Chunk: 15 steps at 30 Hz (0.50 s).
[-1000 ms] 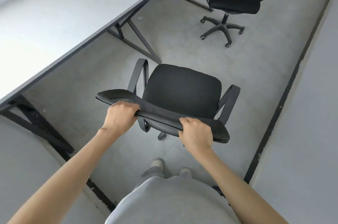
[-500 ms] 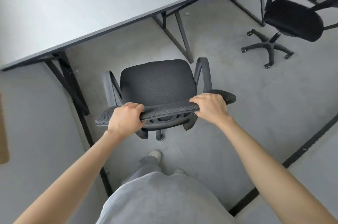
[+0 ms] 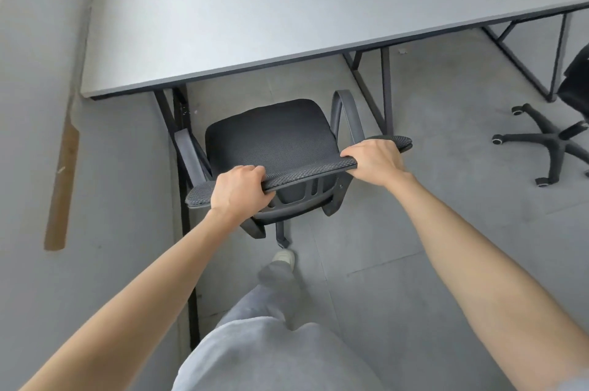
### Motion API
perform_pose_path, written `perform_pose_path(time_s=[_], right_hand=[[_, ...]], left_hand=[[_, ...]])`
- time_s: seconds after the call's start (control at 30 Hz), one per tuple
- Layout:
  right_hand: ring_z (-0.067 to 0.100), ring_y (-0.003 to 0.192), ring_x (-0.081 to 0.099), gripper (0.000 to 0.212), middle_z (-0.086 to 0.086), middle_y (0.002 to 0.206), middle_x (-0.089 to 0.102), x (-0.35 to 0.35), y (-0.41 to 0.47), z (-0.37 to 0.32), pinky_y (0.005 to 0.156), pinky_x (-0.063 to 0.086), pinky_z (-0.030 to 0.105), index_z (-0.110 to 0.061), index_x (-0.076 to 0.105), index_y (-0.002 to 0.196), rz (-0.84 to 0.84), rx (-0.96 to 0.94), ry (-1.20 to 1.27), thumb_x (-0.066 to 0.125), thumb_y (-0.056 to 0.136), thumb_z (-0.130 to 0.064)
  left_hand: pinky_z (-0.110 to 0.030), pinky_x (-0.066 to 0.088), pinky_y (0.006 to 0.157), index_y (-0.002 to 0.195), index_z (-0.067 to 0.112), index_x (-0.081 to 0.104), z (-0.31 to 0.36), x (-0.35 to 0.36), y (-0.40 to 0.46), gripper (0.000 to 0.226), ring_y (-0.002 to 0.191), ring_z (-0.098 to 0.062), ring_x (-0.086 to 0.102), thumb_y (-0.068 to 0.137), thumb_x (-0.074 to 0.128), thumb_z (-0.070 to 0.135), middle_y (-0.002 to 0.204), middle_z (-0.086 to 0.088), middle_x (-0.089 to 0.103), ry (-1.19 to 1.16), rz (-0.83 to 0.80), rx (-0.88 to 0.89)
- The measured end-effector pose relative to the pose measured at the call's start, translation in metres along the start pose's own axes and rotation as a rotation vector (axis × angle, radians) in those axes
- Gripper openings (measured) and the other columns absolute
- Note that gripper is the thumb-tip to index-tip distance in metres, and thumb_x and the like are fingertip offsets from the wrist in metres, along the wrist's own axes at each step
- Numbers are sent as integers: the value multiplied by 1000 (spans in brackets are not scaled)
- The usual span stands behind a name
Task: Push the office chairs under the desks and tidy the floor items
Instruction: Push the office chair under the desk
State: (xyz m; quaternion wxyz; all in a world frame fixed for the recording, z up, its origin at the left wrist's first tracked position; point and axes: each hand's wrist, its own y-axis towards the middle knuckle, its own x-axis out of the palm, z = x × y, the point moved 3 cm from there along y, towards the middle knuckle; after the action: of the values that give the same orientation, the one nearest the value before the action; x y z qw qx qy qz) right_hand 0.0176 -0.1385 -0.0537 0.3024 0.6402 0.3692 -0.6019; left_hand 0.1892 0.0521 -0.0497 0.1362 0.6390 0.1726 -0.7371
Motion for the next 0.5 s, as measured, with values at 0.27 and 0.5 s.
perform_pose_path(time_s=[0.27,0.5], right_hand=[[24,91,63,24,-3,93,71,-5,135,-28,64,40,28,-33,65,103,-28,-122,-66,54,82,-35],[20,96,63,30,-6,101,70,-5,223,-45,65,41,26,-34,63,112,-43,-175,-72,54,84,-36]], left_hand=[[-28,40,61,91,17,58,-80,-15,77,22,85,-20,57,82,57,37,90,2,64,-33,39,-158],[-32,49,70,99,20,58,-133,-24,129,24,90,-17,57,83,57,39,98,4,64,-72,12,-276]])
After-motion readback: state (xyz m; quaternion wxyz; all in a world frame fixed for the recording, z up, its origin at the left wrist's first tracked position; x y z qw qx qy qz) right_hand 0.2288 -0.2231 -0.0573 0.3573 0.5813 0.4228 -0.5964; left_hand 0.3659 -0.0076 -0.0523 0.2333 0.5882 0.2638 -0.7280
